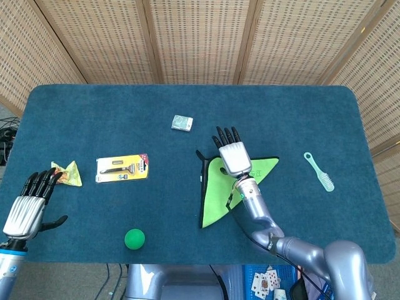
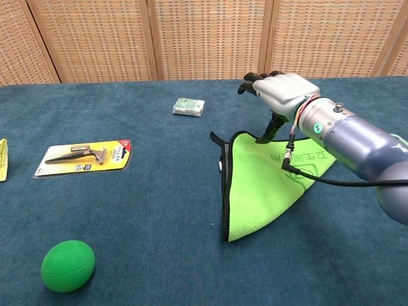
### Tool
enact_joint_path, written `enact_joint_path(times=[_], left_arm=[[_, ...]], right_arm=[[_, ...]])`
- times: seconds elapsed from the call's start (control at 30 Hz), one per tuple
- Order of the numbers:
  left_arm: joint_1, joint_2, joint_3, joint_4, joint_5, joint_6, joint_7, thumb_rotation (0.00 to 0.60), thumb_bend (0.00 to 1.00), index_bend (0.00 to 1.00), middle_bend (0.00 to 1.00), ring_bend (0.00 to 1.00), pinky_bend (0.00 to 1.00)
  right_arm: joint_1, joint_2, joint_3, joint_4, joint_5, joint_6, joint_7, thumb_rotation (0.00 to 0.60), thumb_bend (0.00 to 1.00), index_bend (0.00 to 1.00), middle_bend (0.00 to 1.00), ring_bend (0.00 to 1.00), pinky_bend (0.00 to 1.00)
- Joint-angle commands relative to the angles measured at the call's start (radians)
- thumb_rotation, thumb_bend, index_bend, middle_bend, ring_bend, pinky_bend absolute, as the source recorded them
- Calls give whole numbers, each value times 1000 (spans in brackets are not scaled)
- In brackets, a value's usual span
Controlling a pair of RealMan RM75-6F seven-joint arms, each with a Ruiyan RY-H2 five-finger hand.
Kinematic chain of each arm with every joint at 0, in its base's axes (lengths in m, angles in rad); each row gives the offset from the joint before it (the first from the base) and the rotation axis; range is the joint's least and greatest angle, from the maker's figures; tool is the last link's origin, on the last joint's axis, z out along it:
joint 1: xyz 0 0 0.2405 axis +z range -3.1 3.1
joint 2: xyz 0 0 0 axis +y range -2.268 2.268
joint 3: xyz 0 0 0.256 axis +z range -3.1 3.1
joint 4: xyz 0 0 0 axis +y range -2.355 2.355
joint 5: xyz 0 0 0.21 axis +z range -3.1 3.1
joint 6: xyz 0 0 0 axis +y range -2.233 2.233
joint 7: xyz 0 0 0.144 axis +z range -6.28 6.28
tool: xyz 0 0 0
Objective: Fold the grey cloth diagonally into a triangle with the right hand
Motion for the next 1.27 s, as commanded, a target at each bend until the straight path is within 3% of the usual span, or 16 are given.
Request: enact_joint_path(times=[0.03, 0.27, 0.5, 0.77, 0.83, 1.0, 1.27], left_arm=[[0, 0, 3, -3, 6, 1, 3, 600, 172, 0, 0, 0, 0], [5, 2, 8, -9, 23, 18, 6, 600, 172, 0, 0, 0, 0], [6, 3, 9, -4, 23, 18, -2, 600, 172, 0, 0, 0, 0], [9, 0, 20, -9, 46, 27, 15, 600, 172, 0, 0, 0, 0], [11, -3, 24, -10, 52, 29, 26, 600, 173, 0, 0, 0, 0], [17, -13, 28, -11, 57, 35, 55, 600, 173, 0, 0, 0, 0], [23, -31, 24, -6, 50, 43, 86, 600, 172, 0, 0, 0, 0]], right_arm=[[-42, 49, -18, -74, -1, 41, -18, 600, 198, 126, 0, 0, 0], [-75, 99, -34, -157, 11, 77, -64, 600, 199, 126, 0, 0, 0], [-174, 224, -98, -341, -37, 187, -86, 600, 198, 126, 0, 0, 0], [-357, 398, -226, -536, -149, 367, -12, 600, 199, 126, 0, 0, 0], [-417, 457, -279, -568, -189, 413, 28, 600, 198, 126, 0, 0, 0], [-559, 563, -399, -572, -285, 521, 148, 600, 178, 126, 0, 0, 0], [-681, 602, -443, -501, -333, 600, 283, 600, 94, 77, 0, 0, 0]])
